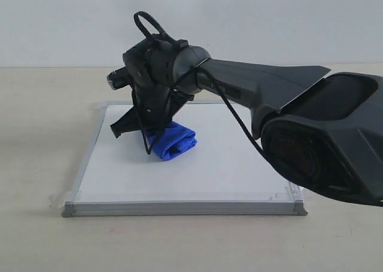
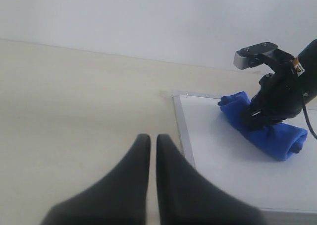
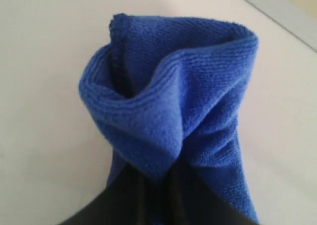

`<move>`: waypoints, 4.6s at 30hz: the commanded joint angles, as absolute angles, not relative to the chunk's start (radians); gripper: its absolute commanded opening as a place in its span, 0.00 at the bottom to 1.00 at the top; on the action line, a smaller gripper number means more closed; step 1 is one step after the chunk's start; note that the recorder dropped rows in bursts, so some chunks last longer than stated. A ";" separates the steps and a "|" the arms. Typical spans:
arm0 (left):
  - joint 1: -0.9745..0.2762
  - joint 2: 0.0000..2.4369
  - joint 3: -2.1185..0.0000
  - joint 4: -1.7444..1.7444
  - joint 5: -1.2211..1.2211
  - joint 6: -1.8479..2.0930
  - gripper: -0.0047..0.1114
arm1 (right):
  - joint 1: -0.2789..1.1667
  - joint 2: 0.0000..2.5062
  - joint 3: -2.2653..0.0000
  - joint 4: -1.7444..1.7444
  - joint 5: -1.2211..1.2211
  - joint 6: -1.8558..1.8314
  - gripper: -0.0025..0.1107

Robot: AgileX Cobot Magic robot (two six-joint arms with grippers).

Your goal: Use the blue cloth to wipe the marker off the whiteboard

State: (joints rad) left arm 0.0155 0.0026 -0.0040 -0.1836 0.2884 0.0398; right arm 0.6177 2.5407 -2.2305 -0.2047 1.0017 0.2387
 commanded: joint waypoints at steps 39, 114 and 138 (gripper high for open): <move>0.018 0.000 0.000 -0.181 0.289 0.046 0.08 | 0.329 2.172 -1.886 -0.306 1.221 0.246 0.02; 0.018 0.000 0.000 -0.181 0.289 0.046 0.08 | 0.089 1.959 -1.140 -0.014 0.561 0.203 0.06; 0.018 0.000 0.000 -0.181 0.289 0.046 0.08 | 0.089 1.762 -1.188 -0.068 0.587 0.196 0.39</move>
